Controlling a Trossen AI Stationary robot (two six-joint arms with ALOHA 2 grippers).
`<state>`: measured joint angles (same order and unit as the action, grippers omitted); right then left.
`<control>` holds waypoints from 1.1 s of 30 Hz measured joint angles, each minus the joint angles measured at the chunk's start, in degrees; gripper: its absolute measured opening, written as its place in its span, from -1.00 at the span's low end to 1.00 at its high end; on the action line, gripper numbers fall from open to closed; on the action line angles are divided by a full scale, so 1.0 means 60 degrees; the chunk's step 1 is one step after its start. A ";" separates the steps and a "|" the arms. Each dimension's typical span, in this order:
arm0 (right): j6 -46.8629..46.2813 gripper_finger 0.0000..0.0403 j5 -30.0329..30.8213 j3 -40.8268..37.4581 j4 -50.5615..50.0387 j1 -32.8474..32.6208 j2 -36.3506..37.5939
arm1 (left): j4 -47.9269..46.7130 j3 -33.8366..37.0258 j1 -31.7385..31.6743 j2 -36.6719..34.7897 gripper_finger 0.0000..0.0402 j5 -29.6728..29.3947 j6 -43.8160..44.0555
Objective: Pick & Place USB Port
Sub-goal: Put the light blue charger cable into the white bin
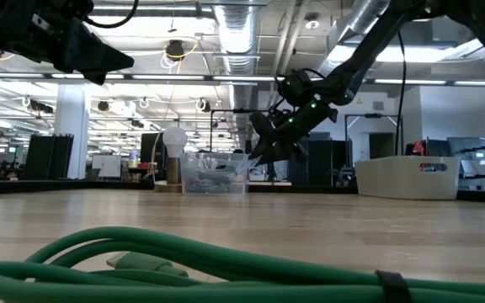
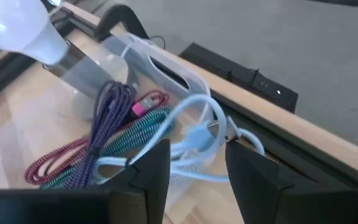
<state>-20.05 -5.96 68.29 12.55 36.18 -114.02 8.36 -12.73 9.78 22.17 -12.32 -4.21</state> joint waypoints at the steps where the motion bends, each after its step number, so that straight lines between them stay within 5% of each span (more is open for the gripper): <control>1: 0.0004 -0.28 0.0000 0.0000 0.0076 0.0000 0.0000 | 0.0007 0.0000 0.0000 0.0002 -0.94 0.0000 0.0000; 9: 0.0000 -0.50 -0.0015 0.0000 0.0482 -0.0007 0.0000 | 0.0047 -0.0002 0.0000 0.0003 -0.94 -0.0018 0.0000; 17: 0.0249 -0.96 -0.0007 -0.0002 0.0548 -0.0037 -0.0113 | 0.0113 0.0000 0.0000 0.0001 -0.94 -0.0018 -0.0001; 33: 0.1397 -0.99 0.0179 0.0000 -0.0499 -0.0117 0.1987 | 0.0116 0.0000 0.0000 0.0000 -0.94 0.0011 0.0000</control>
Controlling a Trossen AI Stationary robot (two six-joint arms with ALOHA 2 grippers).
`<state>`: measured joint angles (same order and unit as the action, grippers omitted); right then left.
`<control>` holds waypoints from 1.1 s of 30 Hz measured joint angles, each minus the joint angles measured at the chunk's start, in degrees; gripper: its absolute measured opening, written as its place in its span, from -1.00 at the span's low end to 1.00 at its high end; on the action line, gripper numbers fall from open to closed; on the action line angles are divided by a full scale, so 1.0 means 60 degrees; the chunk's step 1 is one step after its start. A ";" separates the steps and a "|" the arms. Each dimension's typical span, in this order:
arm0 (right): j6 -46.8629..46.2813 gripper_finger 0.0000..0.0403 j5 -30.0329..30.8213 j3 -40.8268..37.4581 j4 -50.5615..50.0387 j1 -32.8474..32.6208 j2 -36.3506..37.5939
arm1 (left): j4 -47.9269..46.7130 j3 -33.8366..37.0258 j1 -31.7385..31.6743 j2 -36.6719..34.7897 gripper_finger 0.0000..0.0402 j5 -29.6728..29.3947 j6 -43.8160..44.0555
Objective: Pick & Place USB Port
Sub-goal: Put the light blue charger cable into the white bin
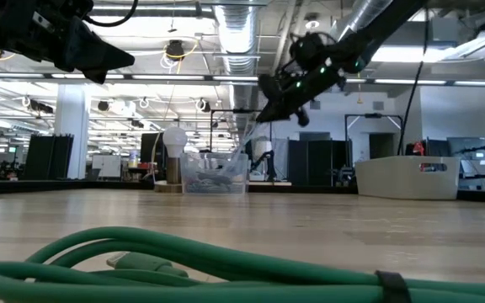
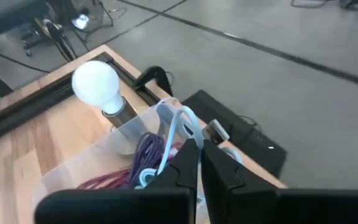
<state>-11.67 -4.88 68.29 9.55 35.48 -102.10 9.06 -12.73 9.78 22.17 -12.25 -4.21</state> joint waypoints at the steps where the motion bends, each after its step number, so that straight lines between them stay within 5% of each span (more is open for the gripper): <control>1: 0.0184 -1.00 0.0150 -0.0003 -0.0355 0.0000 0.0263 | 0.0000 0.0000 0.0000 0.0001 -0.94 0.0000 0.0000; 10: 0.1545 -1.00 0.1925 0.0000 -0.4476 -0.0058 0.2792 | 0.0000 0.0000 0.0000 0.0004 -0.94 -0.0004 0.0000; 24: 0.1708 -1.00 0.3664 0.0000 -0.8345 0.0581 0.5986 | 0.0000 0.0000 0.0000 0.0000 -0.94 -0.0033 0.0000; 33: 0.1470 -1.00 0.4049 -0.1257 -0.9135 0.1208 0.7225 | 0.0001 0.0000 0.0000 0.0003 -0.94 -0.0029 0.0000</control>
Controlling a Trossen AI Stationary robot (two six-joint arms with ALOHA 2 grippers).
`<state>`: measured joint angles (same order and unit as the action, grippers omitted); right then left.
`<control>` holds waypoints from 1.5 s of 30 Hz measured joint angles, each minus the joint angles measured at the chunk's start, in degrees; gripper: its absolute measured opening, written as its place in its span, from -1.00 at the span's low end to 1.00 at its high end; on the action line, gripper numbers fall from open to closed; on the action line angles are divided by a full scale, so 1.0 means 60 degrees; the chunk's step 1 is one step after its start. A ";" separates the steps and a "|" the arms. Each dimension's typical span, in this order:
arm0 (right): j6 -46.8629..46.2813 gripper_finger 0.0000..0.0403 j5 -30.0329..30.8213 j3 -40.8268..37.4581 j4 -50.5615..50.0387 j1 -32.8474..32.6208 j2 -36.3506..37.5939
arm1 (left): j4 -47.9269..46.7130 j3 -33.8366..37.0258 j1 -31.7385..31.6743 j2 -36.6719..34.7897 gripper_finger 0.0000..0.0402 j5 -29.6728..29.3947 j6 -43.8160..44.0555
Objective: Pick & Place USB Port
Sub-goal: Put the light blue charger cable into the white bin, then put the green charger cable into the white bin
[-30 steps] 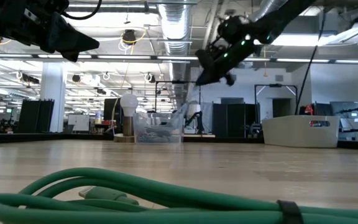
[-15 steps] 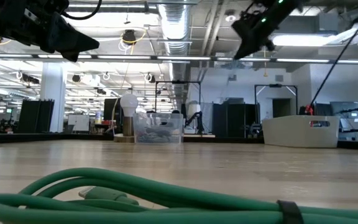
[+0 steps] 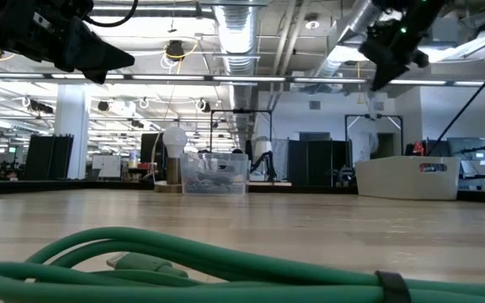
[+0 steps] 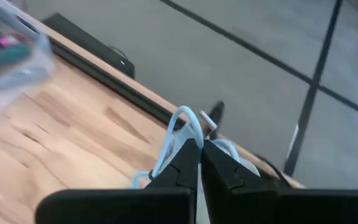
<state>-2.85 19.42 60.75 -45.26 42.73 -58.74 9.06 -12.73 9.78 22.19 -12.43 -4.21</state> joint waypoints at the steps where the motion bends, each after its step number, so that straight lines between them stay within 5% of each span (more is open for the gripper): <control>1: 0.0000 -1.00 0.0004 -0.0213 -0.0014 0.0114 0.0136 | 0.0002 0.0000 0.0000 -0.0003 -0.94 0.0000 0.0000; 11: 0.0241 -1.00 -0.0054 -0.1413 0.0318 0.1093 0.0991 | 0.0007 0.0000 0.0000 -0.0003 -0.94 0.0006 0.0000; 32: -0.0543 -0.99 -0.0160 -0.1439 -0.0586 0.0709 -0.1265 | 0.0007 0.0000 0.0001 -0.0002 -0.94 0.0022 0.0001; 45: -0.0517 -0.63 -0.0234 -0.1365 -0.0102 0.0468 -0.1249 | 0.0007 0.0000 0.0002 -0.0001 -0.94 -0.0001 0.0004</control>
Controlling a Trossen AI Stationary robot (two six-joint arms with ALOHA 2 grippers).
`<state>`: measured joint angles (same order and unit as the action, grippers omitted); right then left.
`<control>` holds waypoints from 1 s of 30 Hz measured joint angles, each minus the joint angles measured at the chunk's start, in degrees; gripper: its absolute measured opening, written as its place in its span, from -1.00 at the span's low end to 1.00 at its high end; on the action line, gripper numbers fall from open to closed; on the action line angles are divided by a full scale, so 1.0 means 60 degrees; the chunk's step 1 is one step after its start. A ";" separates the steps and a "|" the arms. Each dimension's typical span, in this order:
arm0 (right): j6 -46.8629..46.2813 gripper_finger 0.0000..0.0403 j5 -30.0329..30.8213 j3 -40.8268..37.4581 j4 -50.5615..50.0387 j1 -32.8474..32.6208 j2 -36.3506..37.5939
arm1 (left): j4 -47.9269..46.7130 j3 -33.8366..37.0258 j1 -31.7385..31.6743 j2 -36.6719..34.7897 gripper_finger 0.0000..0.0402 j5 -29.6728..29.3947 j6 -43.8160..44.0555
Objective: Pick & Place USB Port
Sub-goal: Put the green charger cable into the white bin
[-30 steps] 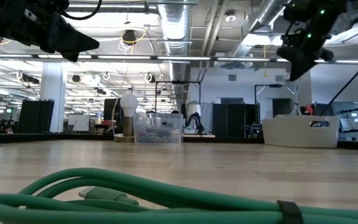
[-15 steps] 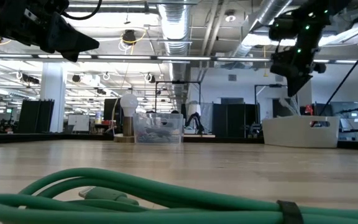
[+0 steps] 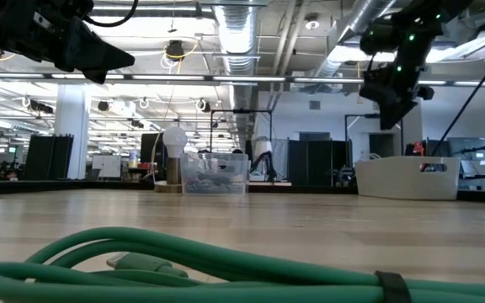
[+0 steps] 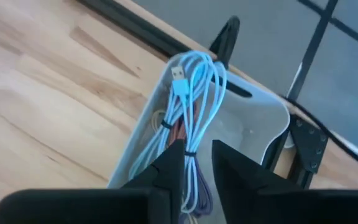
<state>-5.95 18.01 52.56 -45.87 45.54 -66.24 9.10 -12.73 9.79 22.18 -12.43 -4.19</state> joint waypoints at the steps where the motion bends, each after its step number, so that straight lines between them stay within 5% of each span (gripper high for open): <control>1: 0.0054 -0.62 -0.0024 0.0037 -0.0006 -0.0070 0.0123 | 0.0000 0.0000 0.0000 0.0002 -0.94 0.0001 0.0000; 4: 0.0277 -0.60 -0.0852 0.0212 -0.0004 -0.0377 0.0527 | 0.0000 0.0000 -0.0001 -0.0002 -0.94 0.0001 -0.0001; 13: -0.0009 -0.61 -0.5644 0.0306 0.0805 -0.1627 0.1051 | 0.0000 0.0000 0.0000 -0.0002 -0.94 0.0005 0.0000; 22: -0.1011 -0.61 -0.5556 0.0306 0.3576 -0.2509 0.0625 | -0.0001 0.0000 -0.0002 0.0000 -0.94 0.0022 0.0033; 30: 0.0460 -0.61 -0.5782 0.0302 0.3876 -0.4940 0.0014 | 0.0067 -0.0001 -0.0002 0.0001 -0.94 0.0027 0.0033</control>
<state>-3.19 -16.68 54.37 -22.61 15.90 -66.16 9.50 -12.74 9.78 22.19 -12.27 -3.99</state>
